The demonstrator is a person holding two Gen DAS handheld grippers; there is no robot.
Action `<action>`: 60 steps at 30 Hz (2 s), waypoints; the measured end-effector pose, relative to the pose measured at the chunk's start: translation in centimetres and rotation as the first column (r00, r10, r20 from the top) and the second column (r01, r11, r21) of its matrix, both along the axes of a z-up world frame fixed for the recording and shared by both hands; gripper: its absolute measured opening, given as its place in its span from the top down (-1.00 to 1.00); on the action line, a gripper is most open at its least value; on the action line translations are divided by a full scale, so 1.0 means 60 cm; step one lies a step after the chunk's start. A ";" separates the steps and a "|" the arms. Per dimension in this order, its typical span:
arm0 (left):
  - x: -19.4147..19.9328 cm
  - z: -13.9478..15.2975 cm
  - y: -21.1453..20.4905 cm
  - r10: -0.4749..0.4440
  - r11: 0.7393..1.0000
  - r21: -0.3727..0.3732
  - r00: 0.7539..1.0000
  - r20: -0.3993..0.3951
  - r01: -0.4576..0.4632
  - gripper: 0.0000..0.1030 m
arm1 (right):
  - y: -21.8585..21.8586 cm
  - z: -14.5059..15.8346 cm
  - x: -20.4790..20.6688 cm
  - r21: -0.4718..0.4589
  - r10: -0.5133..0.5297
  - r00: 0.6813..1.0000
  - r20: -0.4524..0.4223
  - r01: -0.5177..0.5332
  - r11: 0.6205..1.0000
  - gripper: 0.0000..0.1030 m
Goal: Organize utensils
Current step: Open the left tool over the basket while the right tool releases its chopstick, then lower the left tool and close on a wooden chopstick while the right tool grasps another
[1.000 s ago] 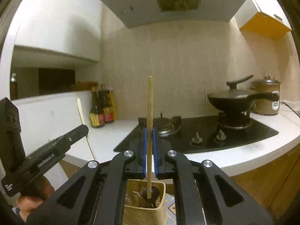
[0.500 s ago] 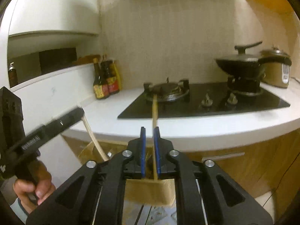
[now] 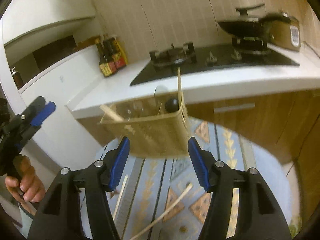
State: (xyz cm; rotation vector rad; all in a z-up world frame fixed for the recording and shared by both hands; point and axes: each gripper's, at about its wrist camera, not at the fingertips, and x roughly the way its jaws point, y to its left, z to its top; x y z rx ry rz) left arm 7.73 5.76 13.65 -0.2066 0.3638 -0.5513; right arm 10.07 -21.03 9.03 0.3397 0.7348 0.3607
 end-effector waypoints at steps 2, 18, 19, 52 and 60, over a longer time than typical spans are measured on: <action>-0.023 0.011 0.000 0.012 0.999 0.035 1.000 0.005 -0.012 0.06 | 0.007 -0.003 -0.008 -0.005 0.006 0.999 -0.044 -0.006 1.000 -0.11; 0.030 -0.188 -0.020 -0.054 0.978 0.153 0.877 -0.478 0.144 0.07 | 0.077 -0.172 -0.008 -0.046 0.062 0.847 -0.529 -0.101 0.994 0.00; 0.037 -0.208 -0.024 -0.073 0.972 0.157 0.857 -0.510 0.177 0.07 | 0.081 -0.183 -0.007 -0.055 0.054 0.836 -0.546 -0.100 0.993 0.07; 0.078 -0.321 -0.092 0.118 0.842 0.505 0.847 -0.518 0.192 0.92 | 0.208 -0.221 -0.028 -0.336 0.040 0.842 -0.538 -0.257 0.906 1.00; 0.076 -0.295 -0.054 0.077 0.909 0.379 0.824 -0.562 0.174 0.92 | 0.143 -0.219 -0.014 -0.139 0.158 0.808 -0.567 -0.283 0.949 1.00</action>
